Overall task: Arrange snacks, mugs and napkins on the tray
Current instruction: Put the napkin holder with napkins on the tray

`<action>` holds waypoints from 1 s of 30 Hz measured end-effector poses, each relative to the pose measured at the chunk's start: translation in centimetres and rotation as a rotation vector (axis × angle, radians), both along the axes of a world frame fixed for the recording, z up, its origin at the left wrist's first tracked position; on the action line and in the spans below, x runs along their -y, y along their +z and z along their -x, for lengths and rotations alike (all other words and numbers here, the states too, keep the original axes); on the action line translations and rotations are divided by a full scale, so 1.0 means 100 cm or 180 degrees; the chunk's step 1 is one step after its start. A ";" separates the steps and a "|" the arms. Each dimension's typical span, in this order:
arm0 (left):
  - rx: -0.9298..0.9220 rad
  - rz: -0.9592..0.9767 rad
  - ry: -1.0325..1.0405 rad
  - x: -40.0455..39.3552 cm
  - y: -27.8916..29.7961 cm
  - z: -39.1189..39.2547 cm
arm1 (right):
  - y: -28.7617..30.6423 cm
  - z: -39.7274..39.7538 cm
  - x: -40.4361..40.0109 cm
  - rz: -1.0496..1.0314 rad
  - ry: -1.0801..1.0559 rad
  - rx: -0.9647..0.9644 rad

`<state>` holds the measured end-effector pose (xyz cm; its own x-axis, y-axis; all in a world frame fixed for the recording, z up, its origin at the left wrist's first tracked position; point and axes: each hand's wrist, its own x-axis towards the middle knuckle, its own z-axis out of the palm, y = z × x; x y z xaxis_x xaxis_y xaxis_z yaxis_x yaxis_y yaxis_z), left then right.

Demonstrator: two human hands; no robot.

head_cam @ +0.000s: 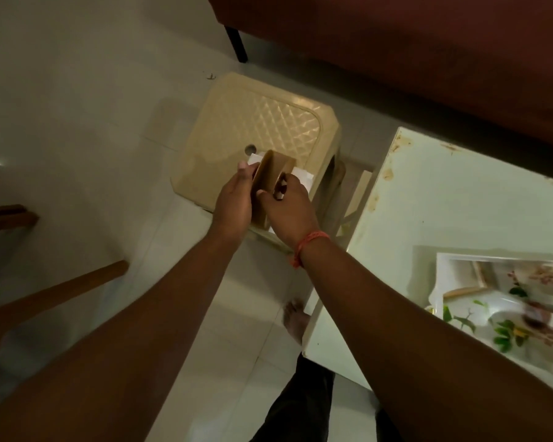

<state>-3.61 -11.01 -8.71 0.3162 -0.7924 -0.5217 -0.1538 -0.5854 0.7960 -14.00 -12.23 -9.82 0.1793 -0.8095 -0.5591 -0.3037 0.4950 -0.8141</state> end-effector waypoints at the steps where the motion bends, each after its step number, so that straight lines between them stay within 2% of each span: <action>1: -0.0010 0.0049 0.0015 -0.002 0.004 0.009 | 0.003 0.006 -0.002 0.0020 -0.0031 0.0071; 6: -0.0302 0.0217 0.0168 -0.030 0.019 0.080 | 0.021 0.070 -0.031 0.0280 -0.0322 0.0238; 11: -0.0911 0.0010 -0.0091 -0.081 0.023 0.186 | 0.028 0.180 -0.090 0.0064 -0.0547 -0.0347; 18: -0.1286 -0.0475 -0.0557 -0.139 0.013 0.313 | 0.017 0.309 -0.155 -0.0297 -0.0648 -0.0991; 24: -0.1266 -0.0698 -0.0591 -0.151 0.002 0.365 | 0.003 0.354 -0.169 -0.0448 -0.0644 -0.0931; 30: -0.1171 -0.0762 -0.0476 -0.151 -0.011 0.377 | -0.007 0.364 -0.167 -0.0531 -0.0498 -0.0892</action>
